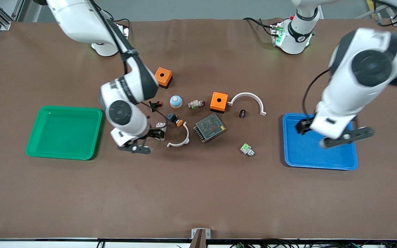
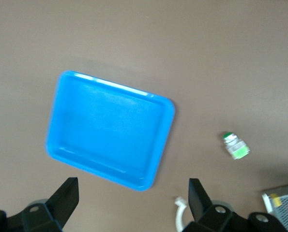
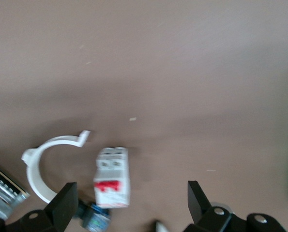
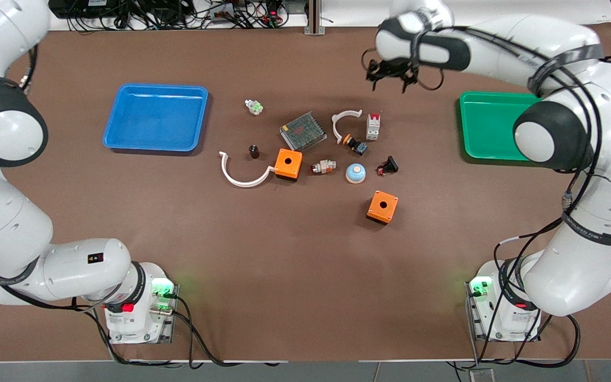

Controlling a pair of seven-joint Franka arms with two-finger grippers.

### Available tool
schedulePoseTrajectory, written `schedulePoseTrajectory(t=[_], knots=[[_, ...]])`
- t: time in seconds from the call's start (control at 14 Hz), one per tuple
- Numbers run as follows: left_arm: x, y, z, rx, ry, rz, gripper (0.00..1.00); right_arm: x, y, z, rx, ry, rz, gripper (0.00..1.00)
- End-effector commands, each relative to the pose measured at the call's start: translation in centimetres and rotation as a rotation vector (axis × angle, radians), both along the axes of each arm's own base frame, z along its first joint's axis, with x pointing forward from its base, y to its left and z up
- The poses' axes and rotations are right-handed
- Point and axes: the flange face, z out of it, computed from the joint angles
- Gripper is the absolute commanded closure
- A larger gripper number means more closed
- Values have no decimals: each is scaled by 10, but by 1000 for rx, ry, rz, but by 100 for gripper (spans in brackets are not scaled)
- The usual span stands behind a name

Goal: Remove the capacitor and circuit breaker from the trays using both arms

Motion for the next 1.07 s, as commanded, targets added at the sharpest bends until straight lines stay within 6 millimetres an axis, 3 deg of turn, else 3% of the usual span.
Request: schedulePoseTrajectory(t=[0.0,0.14,0.29,0.43,0.5,0.64,1.0], knots=[[-39,5,58,39,-8,-92,0,15,-91,52,29,35,71,0],[-50,14,77,10,-10,-121,0,17,-162,82,52,56,97,0],[-56,54,91,-67,12,-138,0,12,-208,106,4,69,69,0],[-59,83,97,-108,14,-134,0,6,-226,127,-31,76,96,0],[-63,82,99,-107,13,-134,0,5,-236,135,-29,84,91,0],[-65,103,105,-108,1,-100,0,10,-259,157,-13,70,72,0],[-76,104,115,-129,-18,-95,0,17,-287,179,-15,22,36,0]])
